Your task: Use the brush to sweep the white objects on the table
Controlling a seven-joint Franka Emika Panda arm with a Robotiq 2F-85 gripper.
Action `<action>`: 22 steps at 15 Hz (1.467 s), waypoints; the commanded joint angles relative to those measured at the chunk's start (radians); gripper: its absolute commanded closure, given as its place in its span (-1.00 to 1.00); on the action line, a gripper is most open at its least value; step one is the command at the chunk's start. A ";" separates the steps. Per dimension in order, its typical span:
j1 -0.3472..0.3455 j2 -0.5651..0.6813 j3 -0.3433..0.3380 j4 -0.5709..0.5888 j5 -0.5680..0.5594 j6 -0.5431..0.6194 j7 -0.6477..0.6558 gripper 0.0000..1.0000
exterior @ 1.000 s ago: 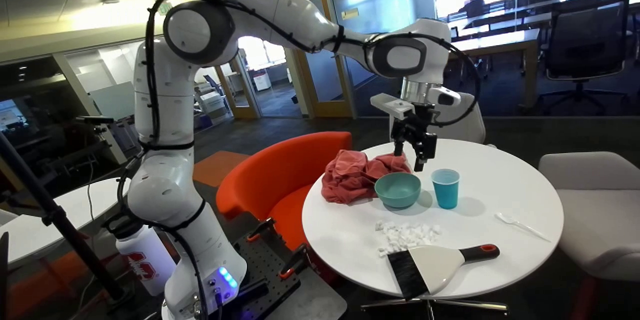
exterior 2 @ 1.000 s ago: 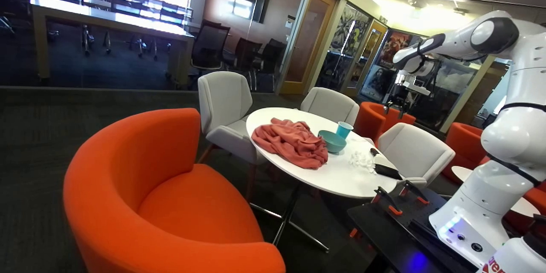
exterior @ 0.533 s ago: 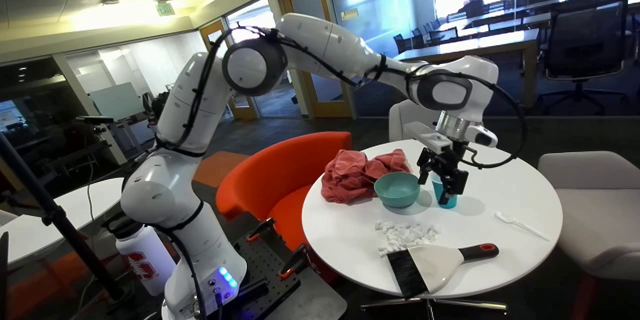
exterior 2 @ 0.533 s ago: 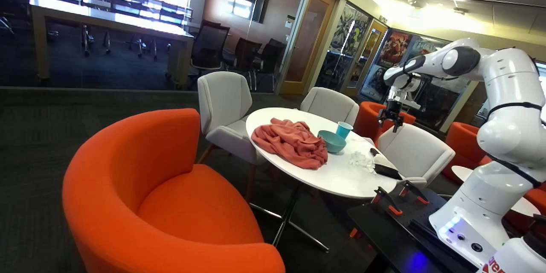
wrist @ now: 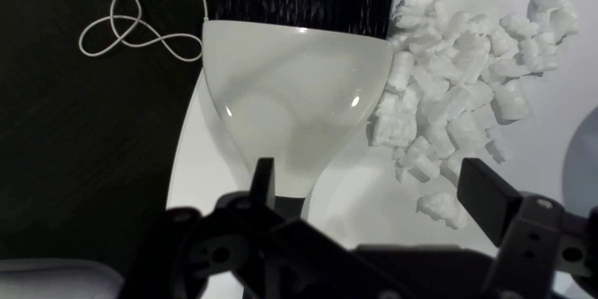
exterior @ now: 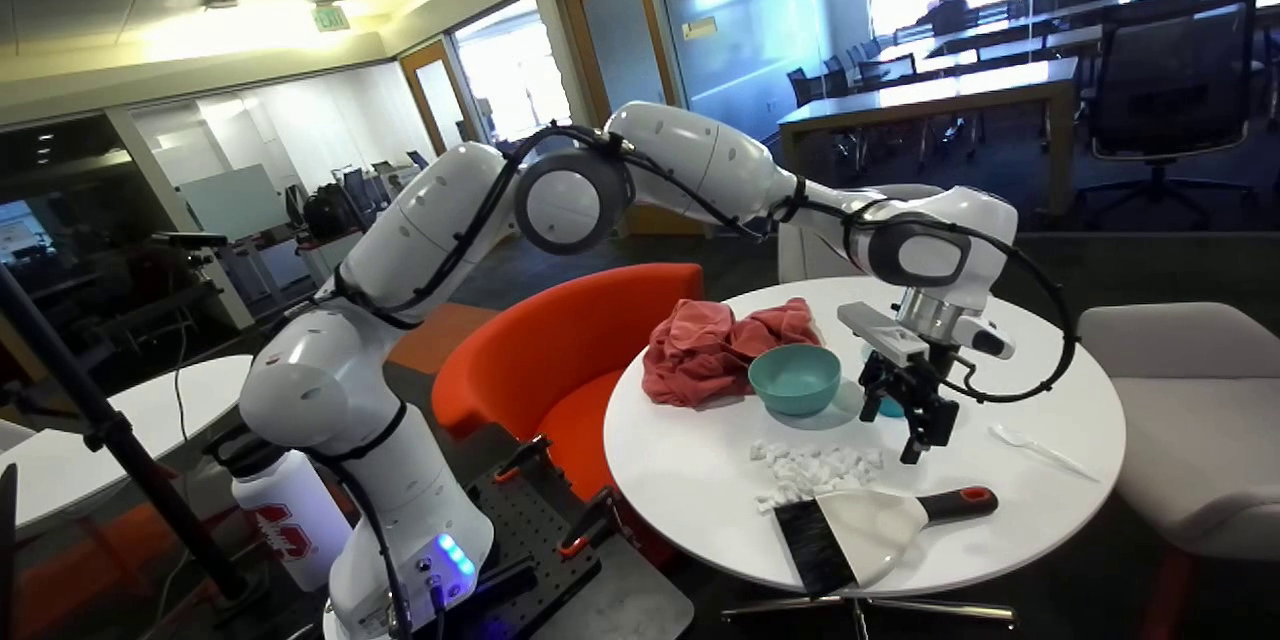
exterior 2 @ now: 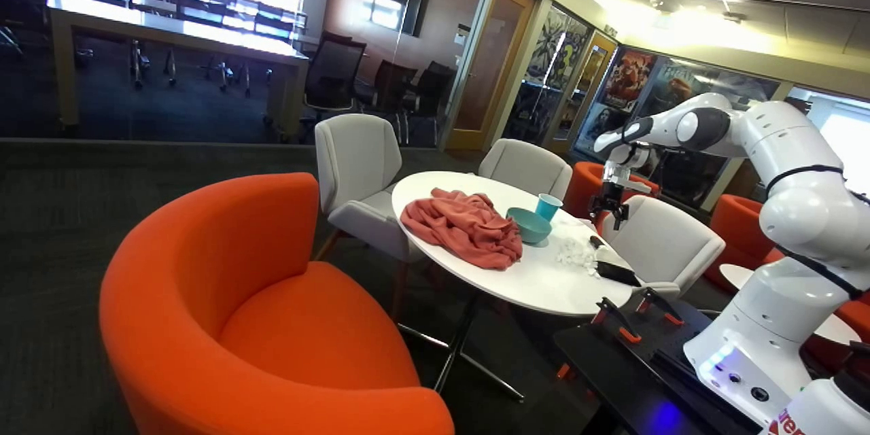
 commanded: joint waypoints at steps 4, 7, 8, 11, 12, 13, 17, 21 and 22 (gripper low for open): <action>-0.001 0.015 -0.001 0.008 -0.001 0.000 0.004 -1.00; -0.006 0.022 0.000 0.017 -0.001 -0.008 -0.004 -1.00; -0.015 0.033 0.000 0.026 -0.001 -0.011 -0.015 -1.00; -0.055 0.071 0.016 0.063 -0.007 -0.012 -0.035 -1.00; -0.064 0.084 0.016 0.073 -0.005 -0.002 -0.036 -1.00; -0.077 0.099 0.018 0.087 -0.001 0.004 -0.038 -1.00; -0.118 0.150 0.034 0.146 0.008 0.028 -0.045 -1.00; -0.151 0.208 0.068 0.219 0.023 0.039 -0.040 -1.00; -0.156 0.221 0.075 0.239 0.024 0.033 -0.038 -1.00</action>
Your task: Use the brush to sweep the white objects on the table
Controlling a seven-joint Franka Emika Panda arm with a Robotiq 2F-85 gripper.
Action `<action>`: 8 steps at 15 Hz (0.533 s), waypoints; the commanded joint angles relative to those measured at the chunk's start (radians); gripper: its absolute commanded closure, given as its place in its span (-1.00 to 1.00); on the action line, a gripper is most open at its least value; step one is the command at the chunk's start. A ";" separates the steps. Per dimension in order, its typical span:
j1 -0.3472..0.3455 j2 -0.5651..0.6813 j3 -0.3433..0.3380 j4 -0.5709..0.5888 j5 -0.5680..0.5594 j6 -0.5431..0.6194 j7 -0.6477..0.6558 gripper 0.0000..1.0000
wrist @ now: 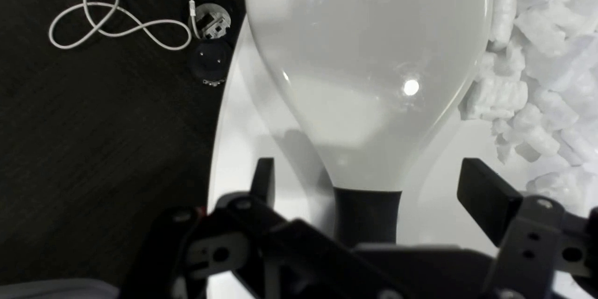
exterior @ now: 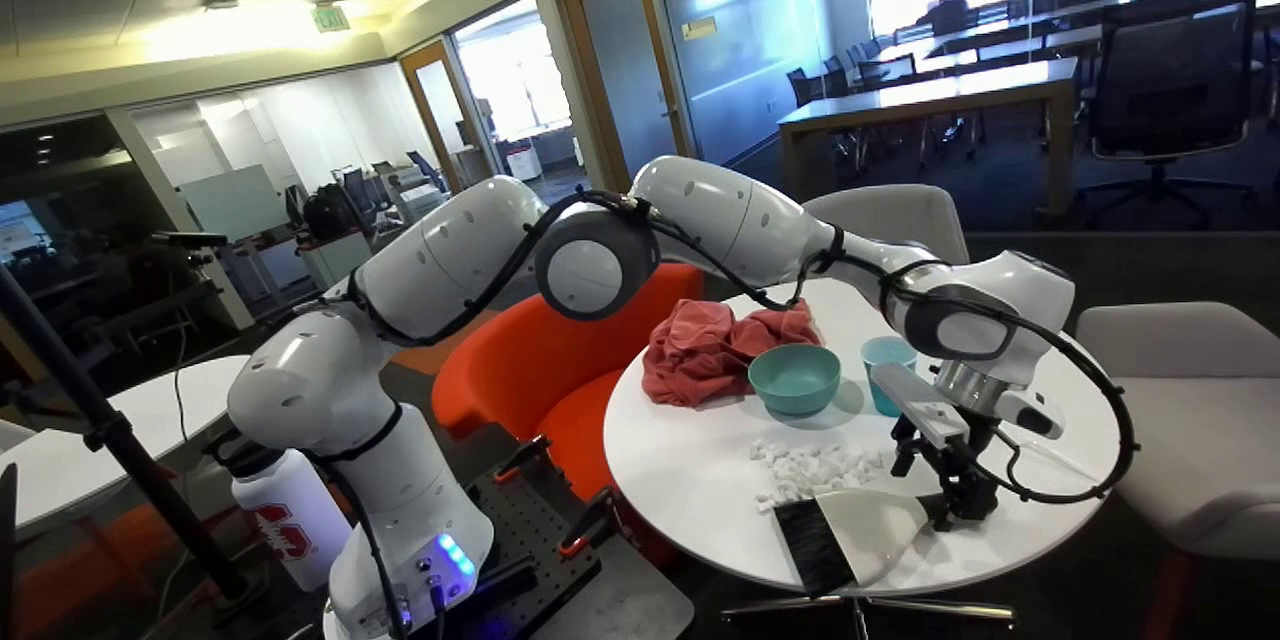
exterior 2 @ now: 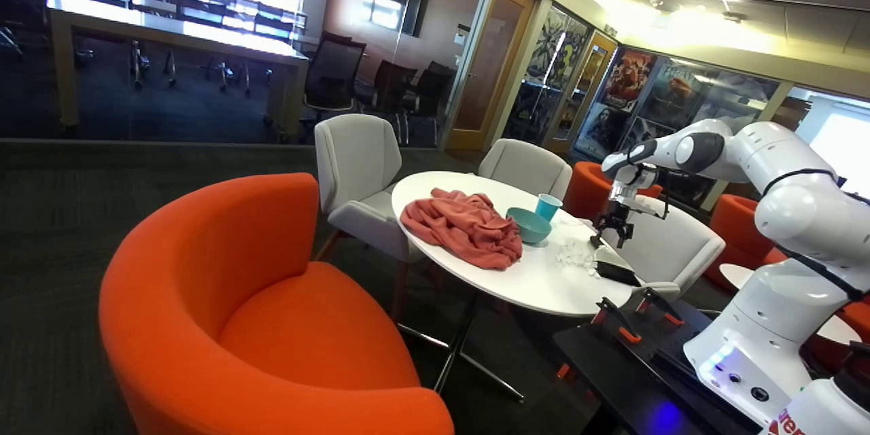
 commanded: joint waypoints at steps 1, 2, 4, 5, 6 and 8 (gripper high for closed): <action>-0.025 0.069 0.029 0.108 0.013 -0.015 -0.003 -1.00; -0.028 0.083 0.034 0.127 0.012 -0.019 -0.003 -1.00; -0.033 0.111 0.041 0.168 0.010 -0.036 0.000 -1.00; -0.037 0.123 0.045 0.186 0.009 -0.044 0.002 -1.00; -0.038 0.132 0.047 0.203 0.007 -0.059 -0.001 -1.00; -0.040 0.153 0.049 0.235 0.003 -0.087 -0.003 -1.00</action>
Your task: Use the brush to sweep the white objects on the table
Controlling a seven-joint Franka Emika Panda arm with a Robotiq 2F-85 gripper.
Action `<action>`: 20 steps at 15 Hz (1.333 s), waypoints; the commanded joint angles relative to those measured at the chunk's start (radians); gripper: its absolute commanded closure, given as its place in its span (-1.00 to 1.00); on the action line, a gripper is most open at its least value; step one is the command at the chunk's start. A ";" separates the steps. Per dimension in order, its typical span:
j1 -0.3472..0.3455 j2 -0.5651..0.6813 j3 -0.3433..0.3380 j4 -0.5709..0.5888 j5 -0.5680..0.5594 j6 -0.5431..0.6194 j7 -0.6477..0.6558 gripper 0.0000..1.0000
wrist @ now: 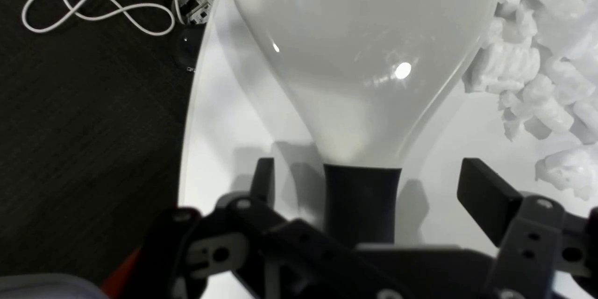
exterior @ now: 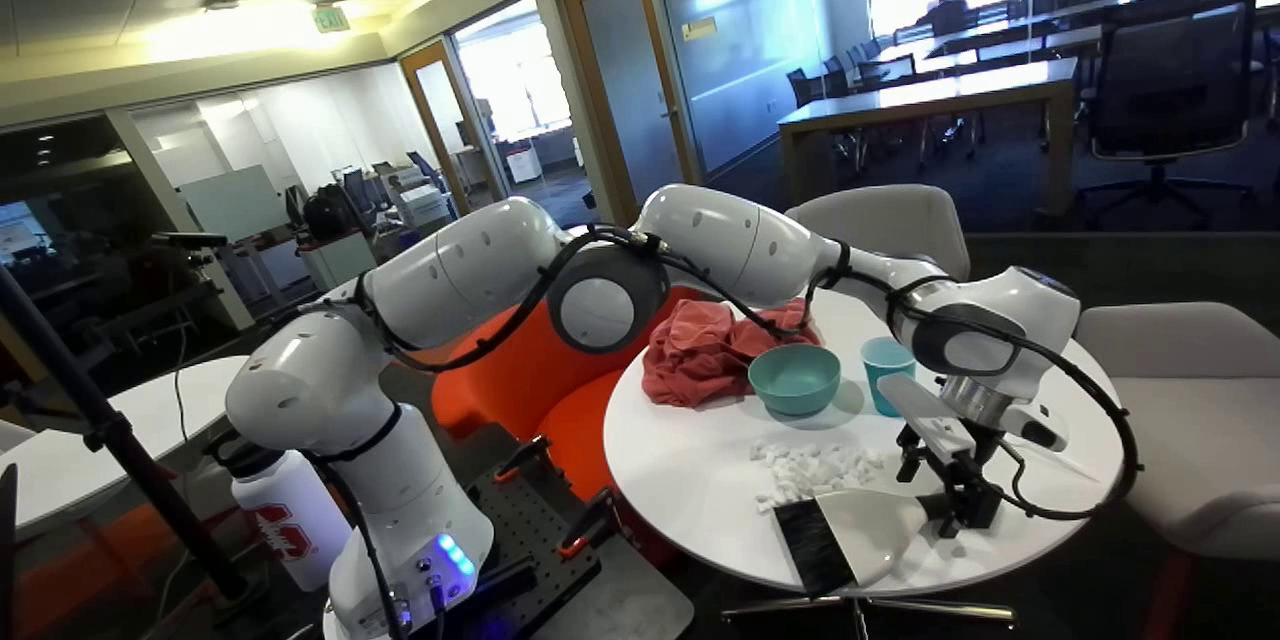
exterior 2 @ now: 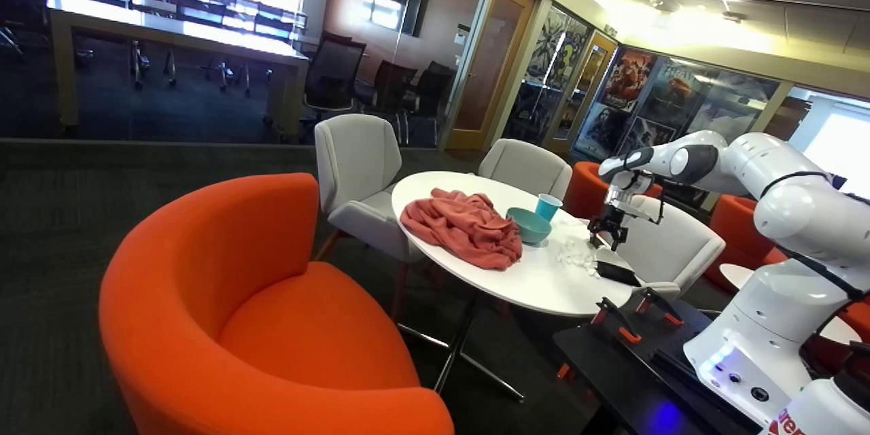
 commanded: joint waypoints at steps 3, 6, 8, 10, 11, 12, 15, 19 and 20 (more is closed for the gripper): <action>-0.011 0.077 0.011 0.145 -0.006 -0.133 0.001 -0.98; -0.012 0.103 0.010 0.193 -0.010 -0.190 0.007 -0.43; -0.014 0.121 0.010 0.225 -0.011 -0.215 0.010 -0.11; -0.017 0.141 0.010 0.258 -0.012 -0.227 0.018 0.20; -0.018 0.150 0.009 0.276 -0.012 -0.229 0.026 0.31; -0.011 0.137 -0.003 0.249 -0.003 -0.212 0.027 0.32; -0.003 0.144 -0.009 0.260 -0.009 -0.205 0.039 -0.61; 0.004 0.161 -0.010 0.268 -0.011 -0.207 0.053 -1.00; 0.006 0.168 -0.010 0.270 -0.013 -0.207 0.054 -0.89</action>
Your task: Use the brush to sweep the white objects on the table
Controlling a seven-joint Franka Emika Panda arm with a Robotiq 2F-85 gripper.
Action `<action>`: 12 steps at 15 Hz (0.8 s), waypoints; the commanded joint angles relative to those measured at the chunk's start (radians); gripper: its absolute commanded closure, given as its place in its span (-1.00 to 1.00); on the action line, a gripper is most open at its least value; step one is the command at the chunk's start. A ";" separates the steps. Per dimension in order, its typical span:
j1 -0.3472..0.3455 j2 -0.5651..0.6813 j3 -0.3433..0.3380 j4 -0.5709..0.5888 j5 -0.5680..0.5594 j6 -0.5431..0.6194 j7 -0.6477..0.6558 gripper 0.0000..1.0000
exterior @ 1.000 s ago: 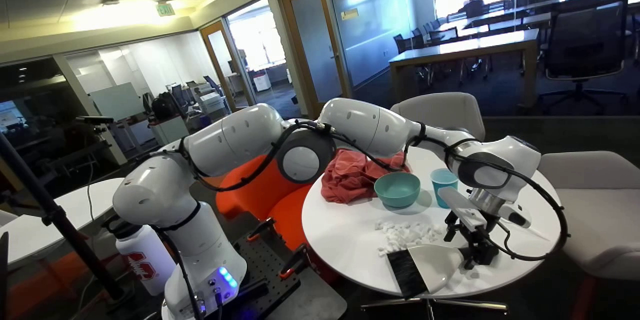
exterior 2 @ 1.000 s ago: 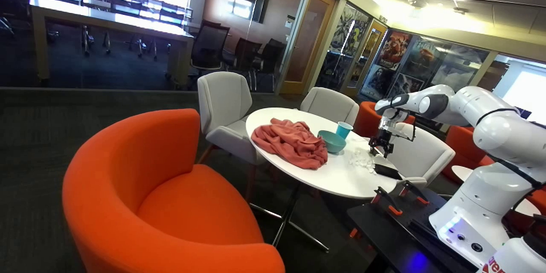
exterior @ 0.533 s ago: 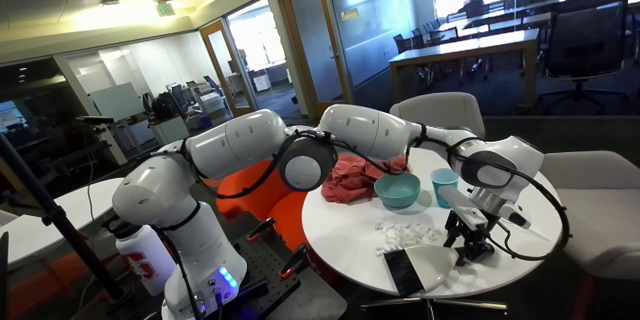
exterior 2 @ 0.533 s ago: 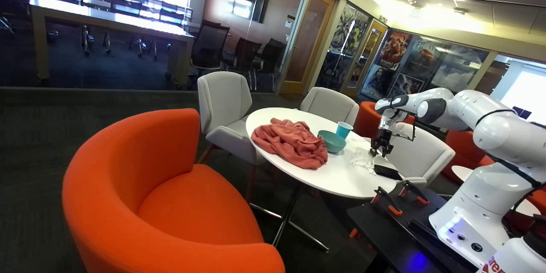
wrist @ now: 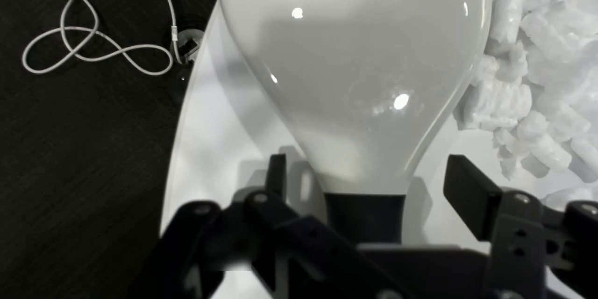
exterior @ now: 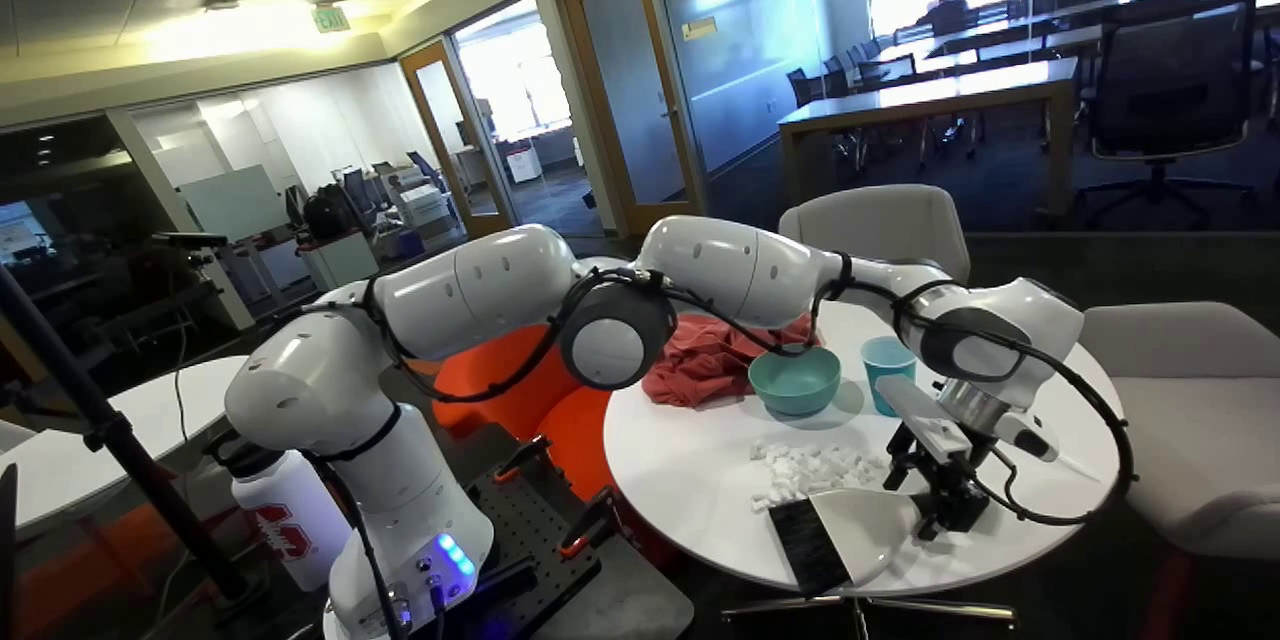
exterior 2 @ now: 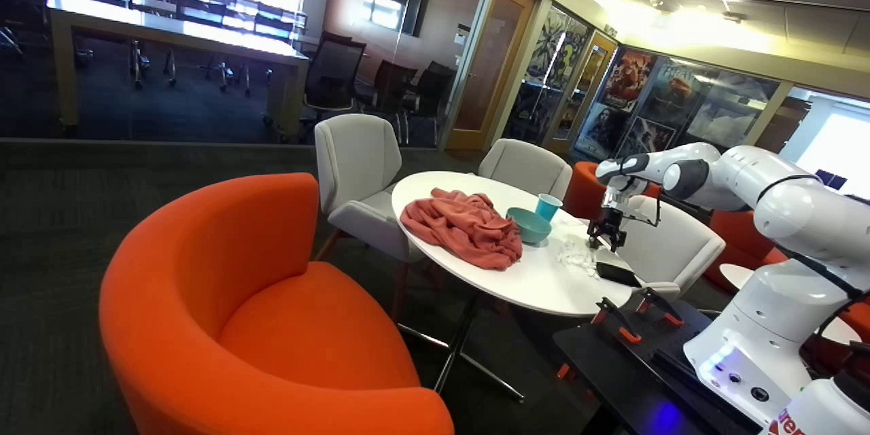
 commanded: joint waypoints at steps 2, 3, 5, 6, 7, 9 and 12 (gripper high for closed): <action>0.015 0.050 -0.009 0.062 -0.012 -0.016 0.028 -0.39; 0.016 0.052 -0.011 0.065 -0.016 -0.016 0.029 -0.31; 0.016 0.052 -0.015 0.071 -0.023 -0.016 0.029 0.00; 0.015 0.051 -0.015 0.073 -0.024 -0.015 0.029 0.20; 0.015 0.051 -0.015 0.074 -0.024 -0.015 0.029 0.33; 0.017 0.048 -0.014 0.074 -0.025 -0.016 0.027 0.56; 0.029 0.017 -0.023 0.051 -0.036 -0.033 0.027 0.65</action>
